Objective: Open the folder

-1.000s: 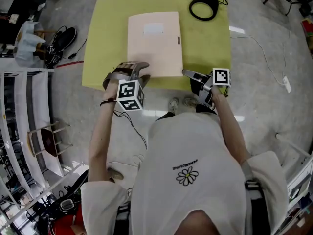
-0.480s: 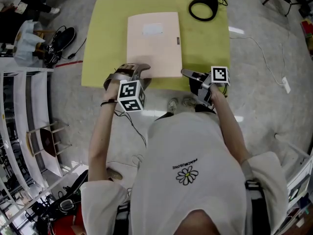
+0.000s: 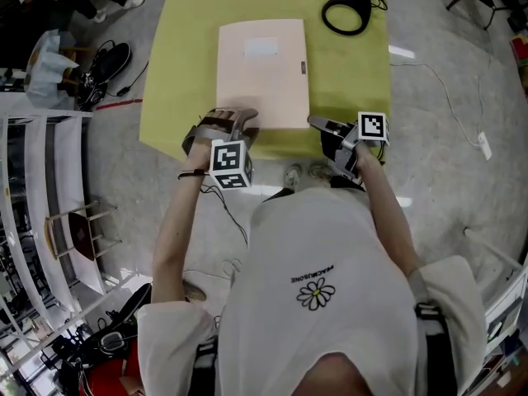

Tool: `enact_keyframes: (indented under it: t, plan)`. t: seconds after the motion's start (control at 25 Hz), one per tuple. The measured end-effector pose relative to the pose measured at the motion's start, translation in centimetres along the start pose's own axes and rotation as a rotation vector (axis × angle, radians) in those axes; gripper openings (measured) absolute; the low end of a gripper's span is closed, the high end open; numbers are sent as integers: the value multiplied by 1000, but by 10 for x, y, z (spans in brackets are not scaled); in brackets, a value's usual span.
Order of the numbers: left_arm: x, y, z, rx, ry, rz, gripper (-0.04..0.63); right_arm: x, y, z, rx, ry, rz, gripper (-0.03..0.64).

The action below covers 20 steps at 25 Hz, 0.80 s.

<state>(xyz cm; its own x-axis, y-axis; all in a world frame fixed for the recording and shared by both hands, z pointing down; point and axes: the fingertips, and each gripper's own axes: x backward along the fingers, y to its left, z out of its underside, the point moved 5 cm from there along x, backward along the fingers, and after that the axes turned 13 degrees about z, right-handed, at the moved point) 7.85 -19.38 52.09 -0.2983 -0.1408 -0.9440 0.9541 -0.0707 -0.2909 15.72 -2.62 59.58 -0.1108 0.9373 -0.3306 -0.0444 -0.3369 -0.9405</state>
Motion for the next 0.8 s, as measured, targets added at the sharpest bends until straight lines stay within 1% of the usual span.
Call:
enact_keyframes:
  t: [0.12,0.2,0.24,0.28,0.32,0.36,0.48,0.68,0.76,0.8]
  plan:
    - [-2,-3,-1,-43,36,-94,169,1,-1,0,-6,1,6,98]
    - [-1,-8,-5,-73,27,-166,169,2,-2,-1,-6,-5,12,98]
    - [-1,-11,-5,-76,18,-191,157,2,-3,0,-11,-9,15,98]
    - [-3,-14,-6,-71,15,-204,138,3,-3,0,-19,-12,17,98]
    - [-4,-16,-5,-62,20,-210,91,3,-3,1,-29,-13,16,98]
    - [-6,-18,-5,-55,28,-215,70,3,-3,1,-36,-12,11,98]
    - [-8,-20,-4,-44,39,-242,61,2,-3,2,-52,-6,5,98]
    - [-9,-20,-3,0,3,-296,60,2,-3,3,-78,0,-5,98]
    - [-7,-20,-2,49,-19,-311,50,2,-4,3,-81,0,-1,98]
    - [-4,-19,-1,83,-44,-321,43,2,-4,3,-85,0,1,98]
